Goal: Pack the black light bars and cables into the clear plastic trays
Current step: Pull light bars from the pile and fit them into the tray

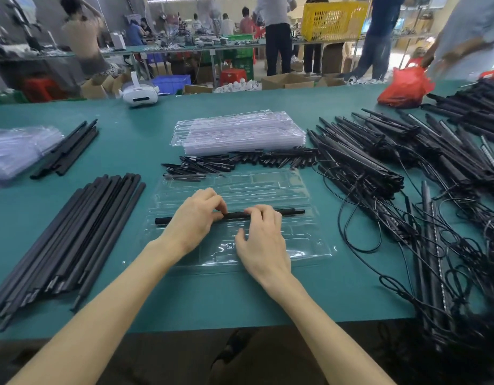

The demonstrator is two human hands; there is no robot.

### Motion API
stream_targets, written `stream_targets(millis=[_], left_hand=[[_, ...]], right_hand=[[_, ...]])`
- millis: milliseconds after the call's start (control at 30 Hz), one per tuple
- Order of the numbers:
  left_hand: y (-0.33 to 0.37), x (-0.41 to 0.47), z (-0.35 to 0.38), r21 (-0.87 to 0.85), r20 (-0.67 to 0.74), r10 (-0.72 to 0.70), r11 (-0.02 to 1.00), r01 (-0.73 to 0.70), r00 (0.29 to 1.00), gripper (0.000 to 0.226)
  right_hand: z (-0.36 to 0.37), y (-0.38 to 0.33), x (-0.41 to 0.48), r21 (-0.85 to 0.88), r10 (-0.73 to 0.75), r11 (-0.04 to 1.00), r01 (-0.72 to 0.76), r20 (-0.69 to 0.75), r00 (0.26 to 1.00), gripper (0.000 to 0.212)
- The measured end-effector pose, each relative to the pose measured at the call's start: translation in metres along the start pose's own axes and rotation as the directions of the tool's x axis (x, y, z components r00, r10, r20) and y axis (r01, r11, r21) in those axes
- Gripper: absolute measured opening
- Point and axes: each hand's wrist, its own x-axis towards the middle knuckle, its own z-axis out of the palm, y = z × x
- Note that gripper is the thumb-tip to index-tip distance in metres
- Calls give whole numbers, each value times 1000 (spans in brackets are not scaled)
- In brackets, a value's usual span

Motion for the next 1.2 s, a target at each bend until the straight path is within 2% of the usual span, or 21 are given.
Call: stream_targets(millis=[333, 633, 767, 833, 900, 967, 1133, 1200], left_hand=[[-5, -7, 4, 32, -42, -7, 999, 8, 999, 9], [-1, -12, 9, 18, -90, -31, 999, 33, 995, 8], [-1, -11, 13, 41, -91, -38, 998, 42, 995, 6], [0, -9, 15, 76, -79, -36, 996, 42, 996, 6], [1, -8, 16, 92, -82, -29, 995, 36, 996, 5], [6, -7, 18, 77, -96, -22, 997, 29, 995, 4], [25, 1, 26, 57, -80, -17, 998, 21, 997, 4], [31, 3, 28, 57, -71, -23, 998, 27, 997, 6]], right_hand=[[7, -1, -2, -106, -103, 989, 101, -11, 995, 37], [8, -2, -3, -118, -94, 989, 91, -14, 996, 38], [6, -3, -6, -93, -82, 992, 85, 33, 996, 42], [1, -2, -4, -26, -56, 998, 58, 66, 996, 41], [-9, -2, 1, 164, 53, 984, -66, 78, 995, 35], [-20, 1, 5, 354, 158, 919, -174, 73, 985, 29], [-42, 21, -4, 385, 171, 901, -200, 108, 979, 28], [-52, 29, -5, 464, 221, 853, -238, 91, 971, 28]])
